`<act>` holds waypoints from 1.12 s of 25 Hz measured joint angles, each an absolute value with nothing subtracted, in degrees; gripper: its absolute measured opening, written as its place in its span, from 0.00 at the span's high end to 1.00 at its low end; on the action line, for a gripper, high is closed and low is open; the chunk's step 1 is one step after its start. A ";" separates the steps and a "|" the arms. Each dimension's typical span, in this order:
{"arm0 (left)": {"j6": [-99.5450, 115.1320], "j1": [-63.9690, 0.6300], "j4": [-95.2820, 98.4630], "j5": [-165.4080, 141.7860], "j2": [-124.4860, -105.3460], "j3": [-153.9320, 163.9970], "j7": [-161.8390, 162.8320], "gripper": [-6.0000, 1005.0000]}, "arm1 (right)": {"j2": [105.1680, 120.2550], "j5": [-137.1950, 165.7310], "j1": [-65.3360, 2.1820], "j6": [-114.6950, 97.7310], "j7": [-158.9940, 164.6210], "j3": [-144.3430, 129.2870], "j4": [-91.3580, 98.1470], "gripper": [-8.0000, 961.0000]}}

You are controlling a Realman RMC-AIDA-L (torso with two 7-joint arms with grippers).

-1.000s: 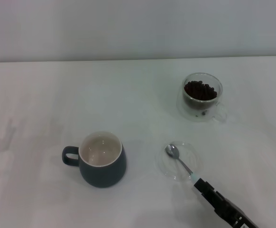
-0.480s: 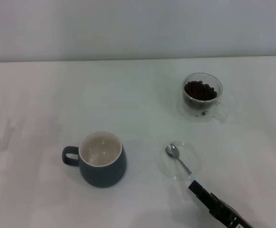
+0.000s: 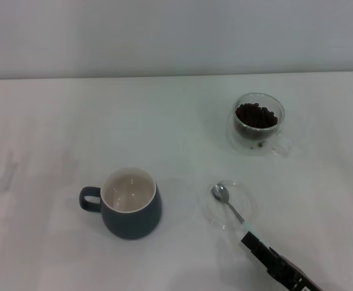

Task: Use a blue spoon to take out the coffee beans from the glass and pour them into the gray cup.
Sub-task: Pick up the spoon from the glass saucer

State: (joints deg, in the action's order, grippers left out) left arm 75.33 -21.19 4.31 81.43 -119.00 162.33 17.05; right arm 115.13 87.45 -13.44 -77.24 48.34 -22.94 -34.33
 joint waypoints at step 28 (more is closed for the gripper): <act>75.32 -21.20 4.23 81.54 -118.91 162.24 17.05 0.20 | 114.93 87.52 -13.30 -78.09 50.66 -22.41 -32.05 0.84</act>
